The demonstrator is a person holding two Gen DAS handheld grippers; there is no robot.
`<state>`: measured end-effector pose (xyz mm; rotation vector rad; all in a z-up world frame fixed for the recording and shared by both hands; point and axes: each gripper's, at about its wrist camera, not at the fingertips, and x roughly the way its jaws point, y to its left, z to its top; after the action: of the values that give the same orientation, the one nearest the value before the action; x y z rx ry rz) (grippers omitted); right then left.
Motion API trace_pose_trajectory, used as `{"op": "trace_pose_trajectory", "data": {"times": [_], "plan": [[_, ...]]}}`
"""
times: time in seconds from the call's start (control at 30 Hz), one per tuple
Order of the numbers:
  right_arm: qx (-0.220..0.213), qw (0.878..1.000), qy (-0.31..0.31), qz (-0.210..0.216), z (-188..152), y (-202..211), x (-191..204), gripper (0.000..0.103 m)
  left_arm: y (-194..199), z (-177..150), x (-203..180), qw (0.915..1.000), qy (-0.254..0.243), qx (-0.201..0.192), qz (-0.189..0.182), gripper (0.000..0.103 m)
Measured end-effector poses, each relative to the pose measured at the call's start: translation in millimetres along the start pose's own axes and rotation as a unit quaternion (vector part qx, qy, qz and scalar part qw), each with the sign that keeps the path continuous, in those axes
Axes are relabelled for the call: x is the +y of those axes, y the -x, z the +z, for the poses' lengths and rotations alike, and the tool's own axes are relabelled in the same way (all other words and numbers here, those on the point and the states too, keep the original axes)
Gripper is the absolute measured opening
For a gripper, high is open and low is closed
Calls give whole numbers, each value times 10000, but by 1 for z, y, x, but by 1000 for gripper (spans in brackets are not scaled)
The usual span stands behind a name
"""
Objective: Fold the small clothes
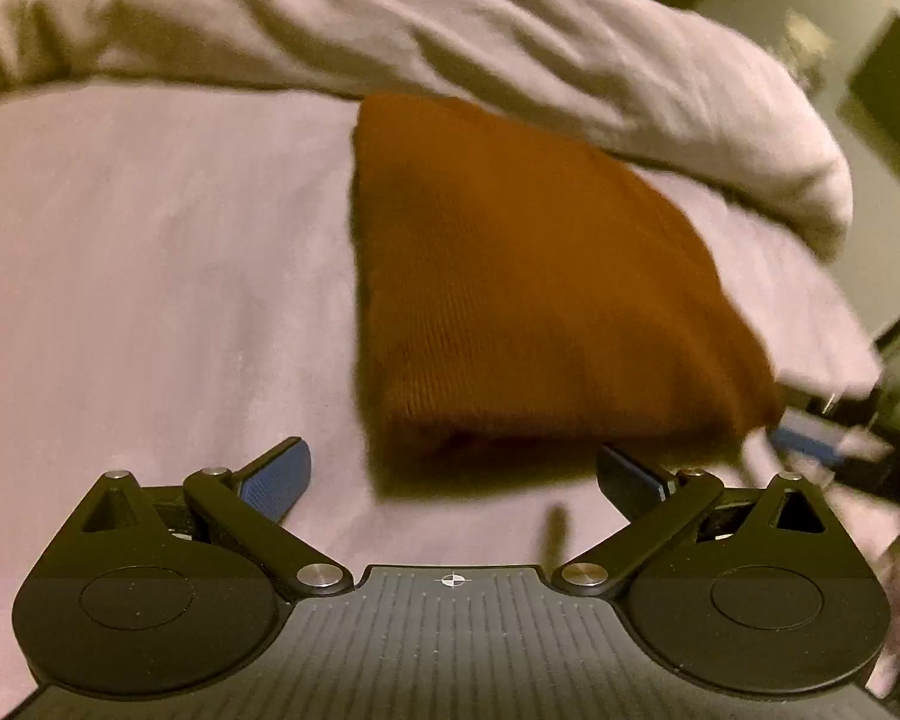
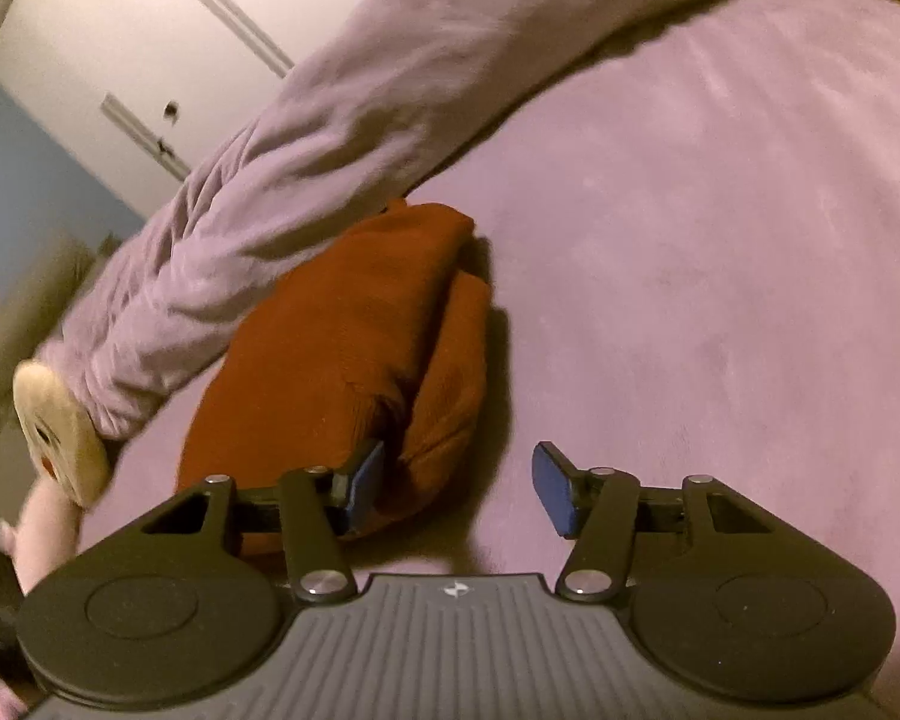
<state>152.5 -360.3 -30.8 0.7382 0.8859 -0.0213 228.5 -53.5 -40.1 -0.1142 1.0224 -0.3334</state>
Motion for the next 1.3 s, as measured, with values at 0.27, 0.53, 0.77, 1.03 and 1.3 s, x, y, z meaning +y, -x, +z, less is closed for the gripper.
{"op": "trace_pose_trajectory", "data": {"times": [0.27,0.53,0.77,1.03,1.3], "plan": [[78,9914,-1028,802,-6,2,-11,55,-6,8,3,9995,247,-54,208,103],[-192,9987,-309,358,0,-16,20,17,6,8,7,9998,146,49,104,103],[-90,9988,448,153,3,-13,9,47,36,26,33,9997,118,-191,-34,103],[170,9953,122,944,68,-45,-10,73,-29,74,60,9903,1229,35,-647,103],[740,9853,-295,1514,92,-107,-23,59,-79,90,47,9851,1170,260,-1236,103]]}}
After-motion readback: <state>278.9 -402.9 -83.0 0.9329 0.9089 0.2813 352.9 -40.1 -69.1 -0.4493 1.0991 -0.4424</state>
